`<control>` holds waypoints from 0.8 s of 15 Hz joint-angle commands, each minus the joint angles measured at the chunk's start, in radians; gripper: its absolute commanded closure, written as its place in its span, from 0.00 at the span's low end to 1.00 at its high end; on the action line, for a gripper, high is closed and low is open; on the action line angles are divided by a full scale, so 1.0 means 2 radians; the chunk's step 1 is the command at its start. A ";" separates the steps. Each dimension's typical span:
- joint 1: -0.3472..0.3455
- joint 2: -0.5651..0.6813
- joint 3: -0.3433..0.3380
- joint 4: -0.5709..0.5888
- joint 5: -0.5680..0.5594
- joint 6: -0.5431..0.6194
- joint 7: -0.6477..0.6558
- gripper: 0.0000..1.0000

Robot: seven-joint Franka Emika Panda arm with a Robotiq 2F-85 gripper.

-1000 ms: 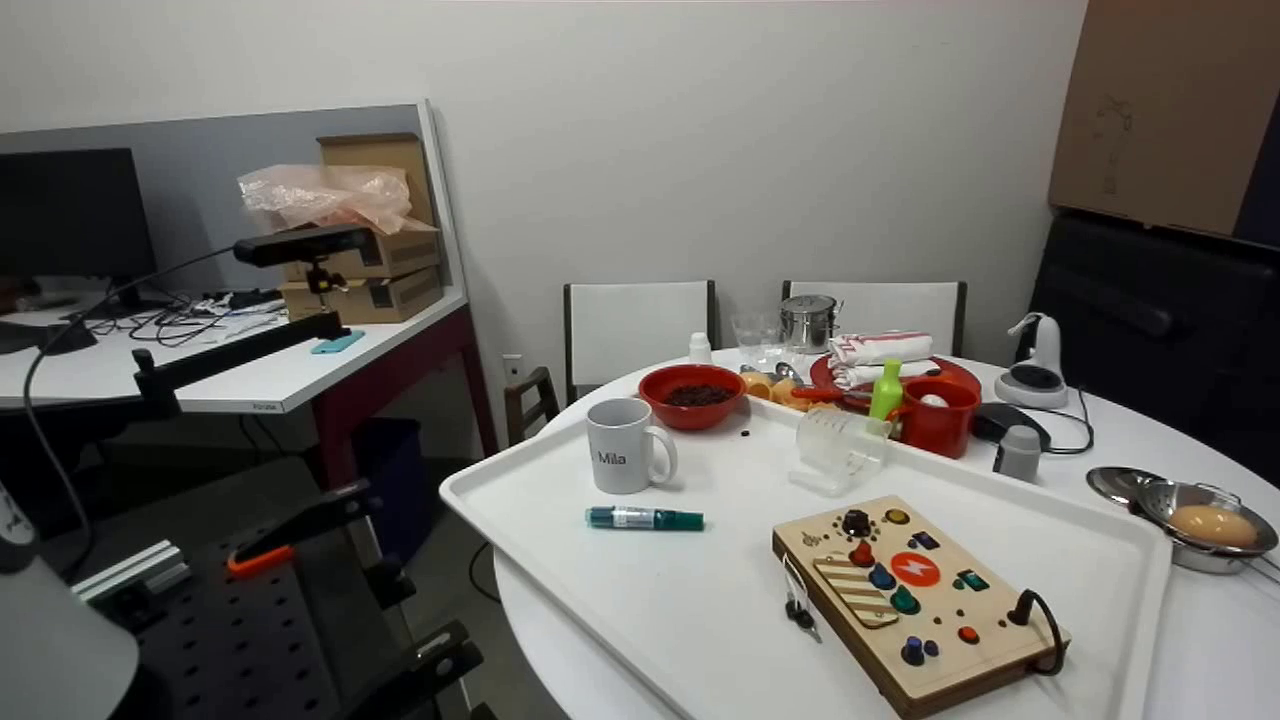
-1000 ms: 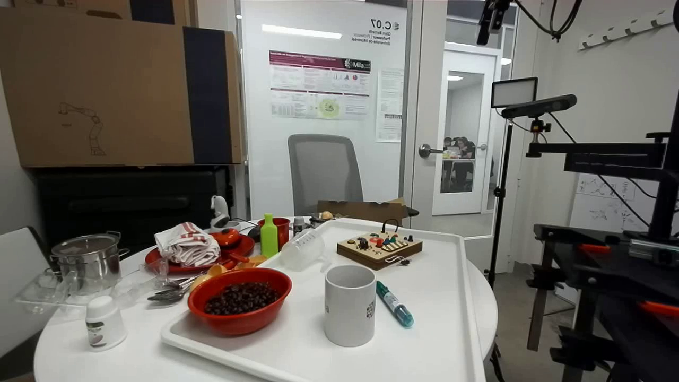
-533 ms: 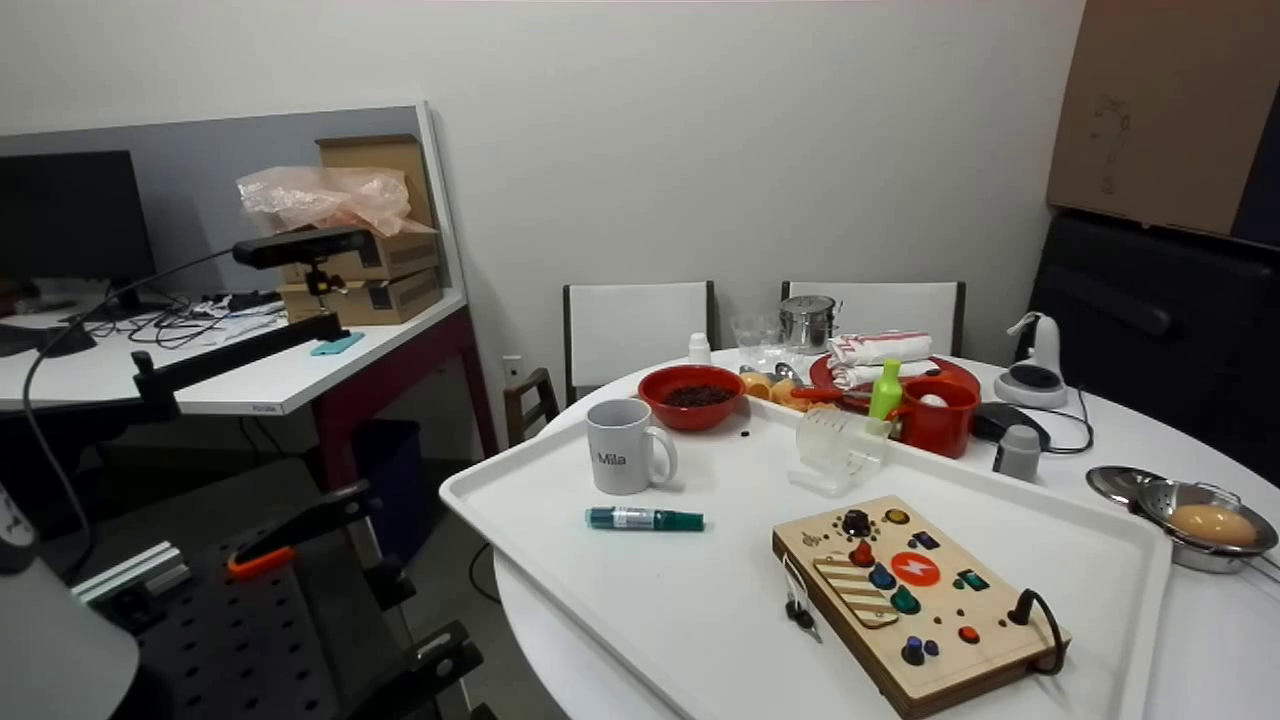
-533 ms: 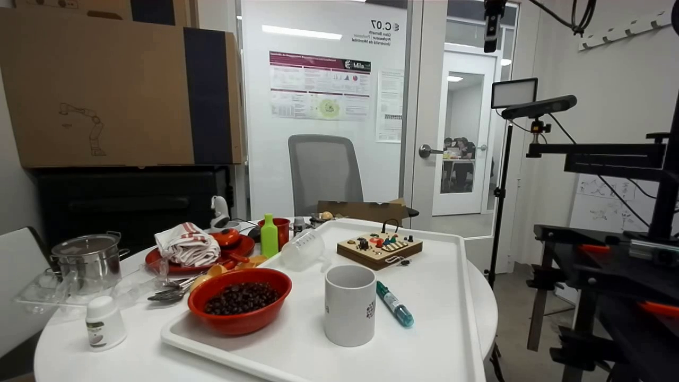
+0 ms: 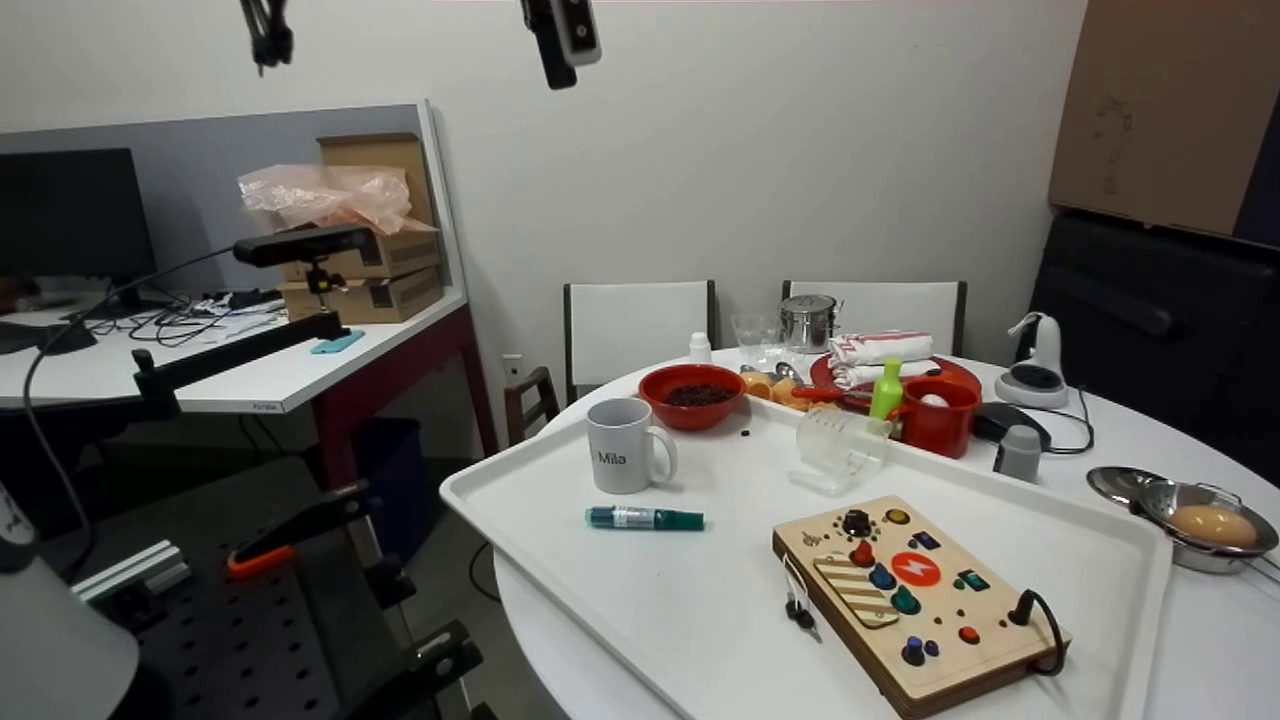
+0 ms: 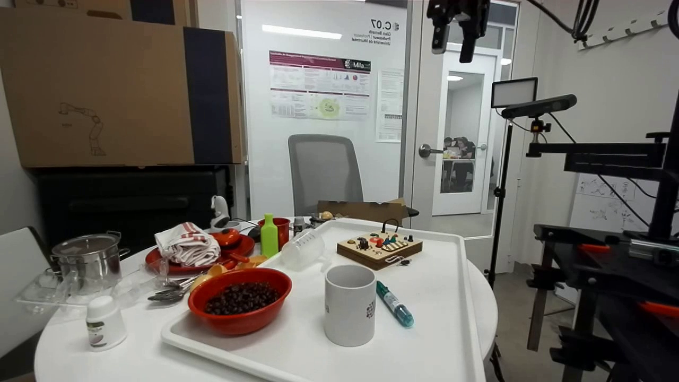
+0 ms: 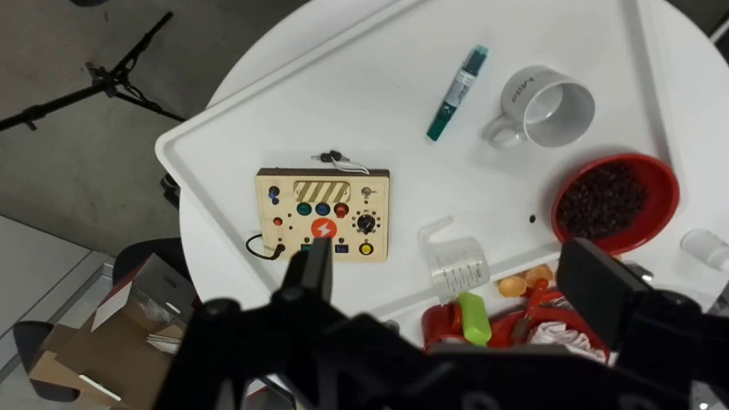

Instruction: Put the marker in the mug cup

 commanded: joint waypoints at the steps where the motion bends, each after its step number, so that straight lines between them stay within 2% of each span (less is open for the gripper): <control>1: -0.007 0.011 0.008 0.001 0.001 0.018 0.025 0.00; 4: -0.009 0.020 0.011 0.001 0.000 0.023 0.030 0.00; 6: -0.009 0.003 0.001 -0.008 0.016 0.024 0.035 0.00; 12: -0.037 0.053 0.045 -0.050 0.004 0.116 0.187 0.00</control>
